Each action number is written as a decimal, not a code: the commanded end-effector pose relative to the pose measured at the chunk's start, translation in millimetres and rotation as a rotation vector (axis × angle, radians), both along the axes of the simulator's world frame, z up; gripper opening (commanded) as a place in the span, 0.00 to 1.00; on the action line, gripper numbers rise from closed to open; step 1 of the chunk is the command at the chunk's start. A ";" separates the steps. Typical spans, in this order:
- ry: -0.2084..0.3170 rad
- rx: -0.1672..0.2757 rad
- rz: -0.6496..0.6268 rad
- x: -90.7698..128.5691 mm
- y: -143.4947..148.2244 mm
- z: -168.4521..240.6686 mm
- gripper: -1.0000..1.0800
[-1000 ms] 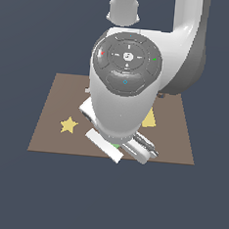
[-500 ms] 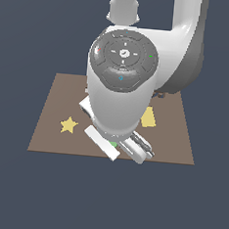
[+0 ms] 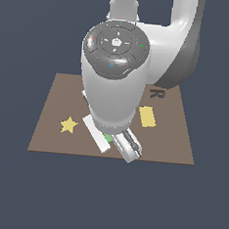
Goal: Insert a designated object into the corresponding slot on a board.
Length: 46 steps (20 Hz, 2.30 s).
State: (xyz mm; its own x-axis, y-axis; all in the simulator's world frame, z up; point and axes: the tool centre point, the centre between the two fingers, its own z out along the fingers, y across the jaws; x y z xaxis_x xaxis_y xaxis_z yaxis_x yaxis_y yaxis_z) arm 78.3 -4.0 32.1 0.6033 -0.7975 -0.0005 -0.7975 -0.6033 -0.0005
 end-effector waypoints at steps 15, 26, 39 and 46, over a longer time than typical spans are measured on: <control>-0.001 0.001 -0.659 -43.7 -5.0 4.5 0.00; 0.000 0.001 -1.053 -67.8 7.0 6.8 0.00; 0.001 0.002 -1.287 -78.8 19.2 8.1 0.00; 0.001 0.001 -1.315 -79.7 21.3 8.2 0.00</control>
